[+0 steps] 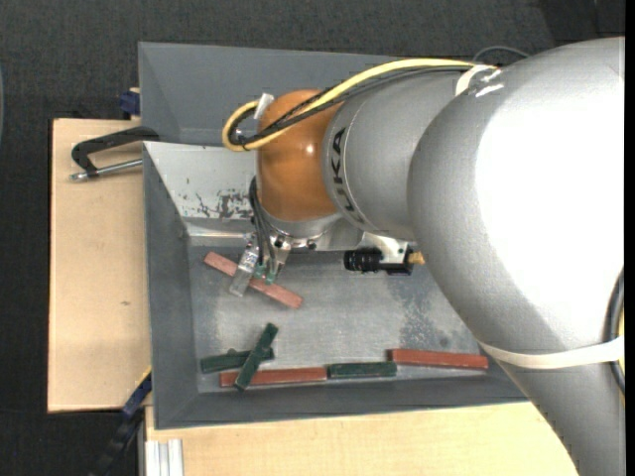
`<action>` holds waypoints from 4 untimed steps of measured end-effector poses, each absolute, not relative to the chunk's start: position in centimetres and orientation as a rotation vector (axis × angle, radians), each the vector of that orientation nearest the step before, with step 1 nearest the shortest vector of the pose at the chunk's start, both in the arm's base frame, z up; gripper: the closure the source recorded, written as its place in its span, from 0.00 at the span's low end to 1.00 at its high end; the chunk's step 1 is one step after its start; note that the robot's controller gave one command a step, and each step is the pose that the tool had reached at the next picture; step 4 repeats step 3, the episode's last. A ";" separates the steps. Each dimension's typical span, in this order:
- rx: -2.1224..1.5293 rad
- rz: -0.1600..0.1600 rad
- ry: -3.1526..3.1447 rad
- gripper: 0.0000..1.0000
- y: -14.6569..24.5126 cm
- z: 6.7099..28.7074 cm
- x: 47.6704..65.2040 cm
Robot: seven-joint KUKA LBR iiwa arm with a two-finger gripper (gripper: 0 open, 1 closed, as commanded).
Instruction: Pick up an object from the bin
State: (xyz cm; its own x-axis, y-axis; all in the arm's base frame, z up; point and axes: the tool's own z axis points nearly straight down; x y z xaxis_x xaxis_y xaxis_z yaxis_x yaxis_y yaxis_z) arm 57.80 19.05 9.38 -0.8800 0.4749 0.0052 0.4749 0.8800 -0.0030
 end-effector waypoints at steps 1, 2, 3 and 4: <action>-0.769 -0.006 -3.050 1.00 19.1 11.0 58.1; -0.768 -0.003 -3.048 1.00 19.1 11.9 58.0; -0.768 -0.002 -3.046 1.00 19.1 13.8 57.9; -0.768 -0.002 -3.046 1.00 19.1 13.8 57.9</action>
Offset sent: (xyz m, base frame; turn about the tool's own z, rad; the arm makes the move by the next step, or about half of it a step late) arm 0.0001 0.0002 0.0778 0.0000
